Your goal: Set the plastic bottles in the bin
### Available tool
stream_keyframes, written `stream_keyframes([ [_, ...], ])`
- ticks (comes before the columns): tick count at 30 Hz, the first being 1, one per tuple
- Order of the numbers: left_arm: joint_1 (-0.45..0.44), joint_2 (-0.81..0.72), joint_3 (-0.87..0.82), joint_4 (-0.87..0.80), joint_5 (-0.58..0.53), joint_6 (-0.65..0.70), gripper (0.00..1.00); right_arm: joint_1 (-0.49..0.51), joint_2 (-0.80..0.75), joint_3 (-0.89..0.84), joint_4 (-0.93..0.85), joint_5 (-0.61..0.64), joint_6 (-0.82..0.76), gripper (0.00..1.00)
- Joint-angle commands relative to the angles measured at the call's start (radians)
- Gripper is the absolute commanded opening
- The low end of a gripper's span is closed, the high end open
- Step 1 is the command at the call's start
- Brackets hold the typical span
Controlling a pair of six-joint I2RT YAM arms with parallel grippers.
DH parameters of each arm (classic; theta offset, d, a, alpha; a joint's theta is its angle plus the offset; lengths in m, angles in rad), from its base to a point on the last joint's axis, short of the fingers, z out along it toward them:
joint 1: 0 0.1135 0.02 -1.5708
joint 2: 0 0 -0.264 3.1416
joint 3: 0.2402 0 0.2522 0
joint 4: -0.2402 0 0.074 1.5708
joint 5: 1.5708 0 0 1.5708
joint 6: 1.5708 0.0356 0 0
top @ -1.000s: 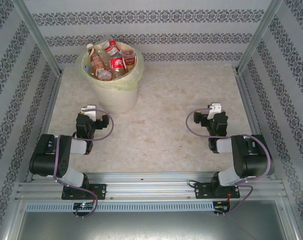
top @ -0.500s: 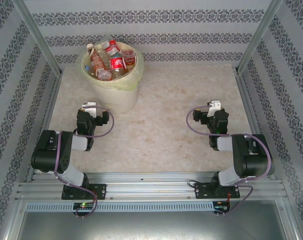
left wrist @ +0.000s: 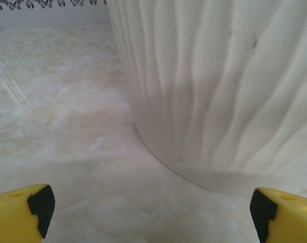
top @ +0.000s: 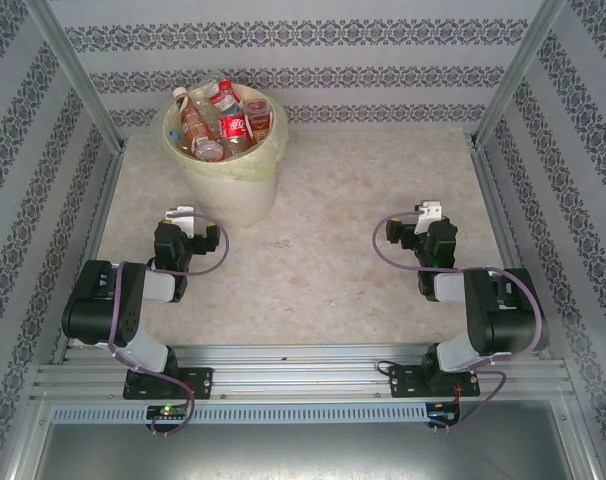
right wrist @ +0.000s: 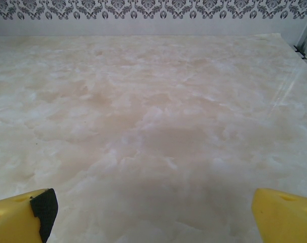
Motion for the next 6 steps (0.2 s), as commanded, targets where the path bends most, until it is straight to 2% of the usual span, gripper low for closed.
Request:
stream_keyframes([
  [1, 0.015, 0.003, 0.008, -0.004, -0.010, -0.011, 1.00, -0.001, 0.010, 0.021, 0.001, 0.014, 0.008, 0.98],
  [6, 0.016, 0.002, 0.008, -0.004, -0.010, -0.011, 1.00, 0.000, 0.006, 0.017, 0.004, 0.016, 0.009, 0.98],
])
